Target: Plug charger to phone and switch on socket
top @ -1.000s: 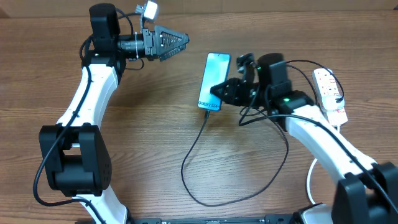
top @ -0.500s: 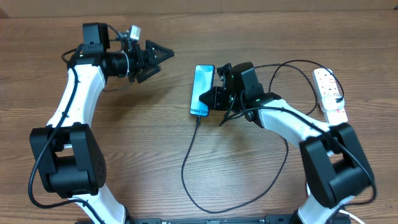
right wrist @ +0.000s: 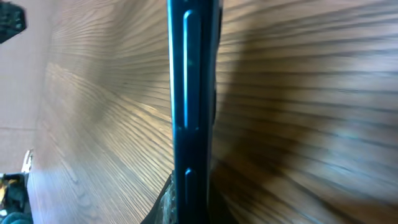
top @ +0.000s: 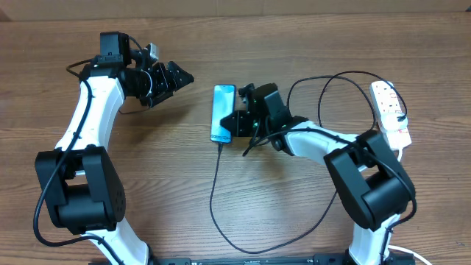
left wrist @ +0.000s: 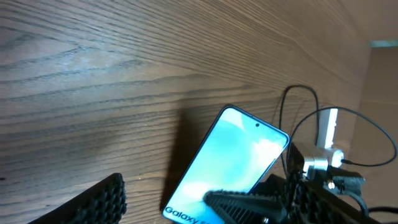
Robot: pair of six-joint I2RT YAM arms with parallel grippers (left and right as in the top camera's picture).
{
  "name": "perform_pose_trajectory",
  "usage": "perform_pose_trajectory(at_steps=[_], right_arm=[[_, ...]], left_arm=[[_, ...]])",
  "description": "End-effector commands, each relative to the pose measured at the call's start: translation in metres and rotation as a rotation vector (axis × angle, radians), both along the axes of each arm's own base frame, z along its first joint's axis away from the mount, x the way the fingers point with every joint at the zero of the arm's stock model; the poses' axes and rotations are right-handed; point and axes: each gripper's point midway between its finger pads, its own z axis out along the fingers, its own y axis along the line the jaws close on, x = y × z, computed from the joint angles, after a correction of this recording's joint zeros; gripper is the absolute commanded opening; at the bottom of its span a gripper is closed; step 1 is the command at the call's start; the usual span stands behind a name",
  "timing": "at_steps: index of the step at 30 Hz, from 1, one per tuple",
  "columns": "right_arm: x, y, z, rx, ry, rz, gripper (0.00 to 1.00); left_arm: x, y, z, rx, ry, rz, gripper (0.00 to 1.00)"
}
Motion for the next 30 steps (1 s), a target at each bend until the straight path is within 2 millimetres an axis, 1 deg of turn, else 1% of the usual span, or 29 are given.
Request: perform_pose_trajectory(at_steps=[1, 5, 8, 11, 13, 18, 22, 28, 30], right_arm=[[-0.005, 0.001, -0.028, -0.075, 0.001, 0.0, 0.04], [-0.007, 0.0, -0.031, -0.076, 0.028, -0.012, 0.04], [-0.018, -0.003, -0.039, -0.081, 0.129, -0.042, 0.04], [-0.03, 0.002, -0.038, -0.049, 0.178, 0.005, 0.04], [-0.034, 0.002, -0.039, -0.048, 0.194, 0.01, 0.04], [-0.033, -0.001, -0.051, -0.07, 0.203, -0.002, 0.04], [-0.03, 0.001, -0.056, -0.062, 0.19, -0.001, 0.04], [-0.03, 0.001, -0.055, -0.061, 0.189, -0.001, 0.1], [-0.03, 0.002, -0.056, -0.062, 0.189, 0.001, 0.15]], left_arm=[[0.002, 0.006, 0.001, 0.06, -0.023, -0.002, 0.76], [0.0, 0.011, -0.004, 0.098, -0.006, 0.013, 0.75], [0.0, 0.01, -0.004, 0.1, -0.005, 0.01, 0.75], [-0.002, 0.008, -0.005, 0.101, 0.001, 0.004, 0.75], [-0.001, 0.007, -0.005, 0.104, -0.004, -0.002, 0.75], [-0.001, 0.007, -0.005, 0.105, -0.004, -0.001, 0.75], [-0.003, 0.007, -0.006, 0.105, 0.003, -0.002, 0.76], [-0.004, 0.007, -0.006, 0.105, 0.008, -0.002, 0.76], [-0.004, 0.007, -0.006, 0.105, 0.008, -0.002, 0.76]])
